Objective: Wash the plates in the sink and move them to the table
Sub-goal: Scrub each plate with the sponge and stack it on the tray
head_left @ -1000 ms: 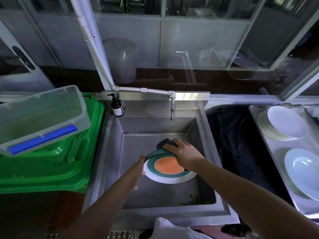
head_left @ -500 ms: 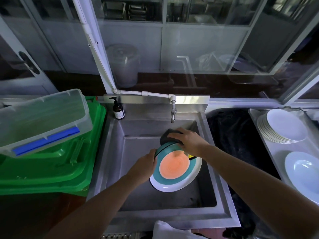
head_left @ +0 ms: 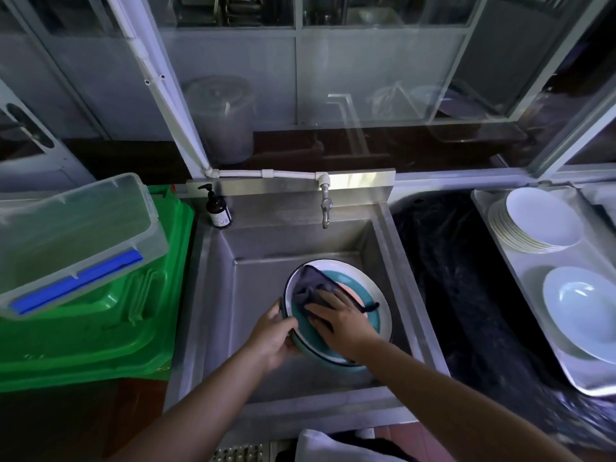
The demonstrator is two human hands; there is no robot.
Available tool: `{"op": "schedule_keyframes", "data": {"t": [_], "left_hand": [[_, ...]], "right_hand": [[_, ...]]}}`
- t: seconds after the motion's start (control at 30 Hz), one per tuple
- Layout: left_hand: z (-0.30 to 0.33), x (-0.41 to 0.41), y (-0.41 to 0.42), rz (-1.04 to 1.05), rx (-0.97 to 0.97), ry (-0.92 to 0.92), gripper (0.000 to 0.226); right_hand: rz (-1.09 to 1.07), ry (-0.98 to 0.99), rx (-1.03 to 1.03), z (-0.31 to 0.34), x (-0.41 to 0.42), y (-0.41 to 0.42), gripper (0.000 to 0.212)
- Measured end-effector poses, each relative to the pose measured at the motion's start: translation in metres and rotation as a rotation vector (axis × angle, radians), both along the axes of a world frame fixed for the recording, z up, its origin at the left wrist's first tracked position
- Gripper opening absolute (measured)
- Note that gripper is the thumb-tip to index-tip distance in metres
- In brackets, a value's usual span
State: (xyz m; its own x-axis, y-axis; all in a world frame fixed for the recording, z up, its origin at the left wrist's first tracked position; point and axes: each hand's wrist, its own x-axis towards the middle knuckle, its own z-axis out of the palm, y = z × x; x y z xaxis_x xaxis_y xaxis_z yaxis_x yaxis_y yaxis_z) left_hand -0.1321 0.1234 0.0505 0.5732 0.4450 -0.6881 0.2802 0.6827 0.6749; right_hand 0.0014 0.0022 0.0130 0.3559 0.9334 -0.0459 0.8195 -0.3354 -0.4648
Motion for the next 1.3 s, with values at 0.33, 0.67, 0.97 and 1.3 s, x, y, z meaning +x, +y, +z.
{"op": "schedule_keyframes", "data": {"t": [0.33, 0.67, 0.97, 1.3], "left_hand": [[0.005, 0.045, -0.04, -0.07, -0.086, -0.033, 0.049], [0.02, 0.173, -0.162, -0.049, -0.067, 0.013, 0.041], [0.037, 0.304, -0.287, -0.002, -0.068, -0.006, 0.05], [0.039, 0.39, -0.361, -0.146, -0.08, -0.008, 0.057]], "right_hand": [[-0.187, -0.027, -0.283, 0.013, 0.055, -0.072, 0.063], [-0.237, -0.098, -0.232, 0.039, 0.2, -0.191, 0.059], [-0.328, -0.189, -0.178, 0.077, 0.336, -0.348, 0.058], [-0.595, -0.306, -0.187, 0.105, 0.405, -0.466, 0.067]]}}
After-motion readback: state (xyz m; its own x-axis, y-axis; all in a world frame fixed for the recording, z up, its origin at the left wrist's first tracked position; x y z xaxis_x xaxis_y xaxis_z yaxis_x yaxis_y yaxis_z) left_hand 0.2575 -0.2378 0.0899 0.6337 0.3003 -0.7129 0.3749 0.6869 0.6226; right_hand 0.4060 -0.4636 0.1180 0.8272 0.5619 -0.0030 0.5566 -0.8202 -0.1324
